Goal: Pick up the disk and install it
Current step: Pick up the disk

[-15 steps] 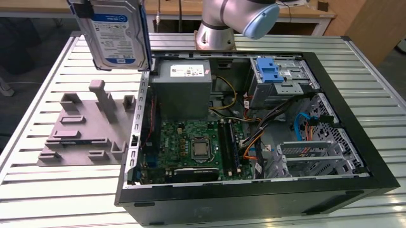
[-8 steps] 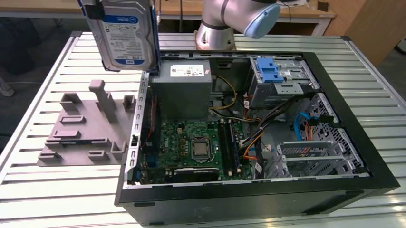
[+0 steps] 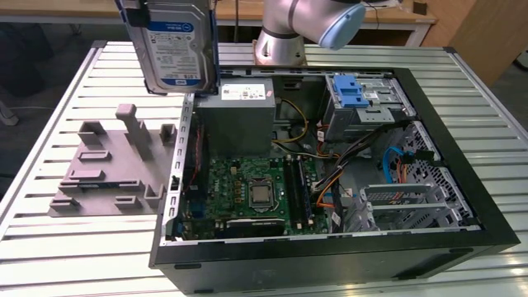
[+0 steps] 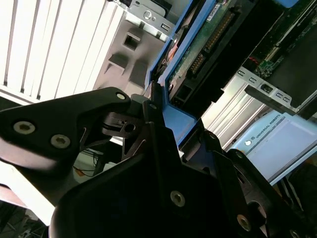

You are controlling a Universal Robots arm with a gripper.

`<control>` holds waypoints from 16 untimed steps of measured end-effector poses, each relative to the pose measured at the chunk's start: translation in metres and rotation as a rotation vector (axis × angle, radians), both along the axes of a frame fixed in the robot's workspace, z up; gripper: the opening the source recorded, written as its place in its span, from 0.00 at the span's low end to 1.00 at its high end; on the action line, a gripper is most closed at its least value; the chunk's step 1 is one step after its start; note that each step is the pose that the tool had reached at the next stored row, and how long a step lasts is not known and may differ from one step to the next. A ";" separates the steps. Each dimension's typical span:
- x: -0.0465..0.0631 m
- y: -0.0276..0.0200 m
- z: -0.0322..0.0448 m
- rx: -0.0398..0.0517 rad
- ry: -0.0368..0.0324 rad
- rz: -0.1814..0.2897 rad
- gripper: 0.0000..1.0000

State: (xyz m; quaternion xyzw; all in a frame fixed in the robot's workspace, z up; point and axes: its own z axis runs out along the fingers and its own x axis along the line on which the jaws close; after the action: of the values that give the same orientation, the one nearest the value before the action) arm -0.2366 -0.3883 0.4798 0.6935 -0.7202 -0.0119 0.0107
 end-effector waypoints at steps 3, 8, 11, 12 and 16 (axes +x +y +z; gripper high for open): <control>0.006 -0.0013 -0.0002 -0.0001 0.0000 0.000 0.36; 0.016 -0.0044 -0.0007 0.0000 -0.0001 0.000 0.36; 0.021 -0.0071 -0.0012 0.0001 -0.0002 0.000 0.36; 0.023 -0.0080 -0.0013 0.0000 -0.0001 0.000 0.36; 0.030 -0.0117 -0.0018 -0.0002 0.0001 0.000 0.36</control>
State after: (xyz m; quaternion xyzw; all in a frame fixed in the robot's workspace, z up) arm -0.2065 -0.4000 0.4779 0.6935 -0.7203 -0.0119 0.0108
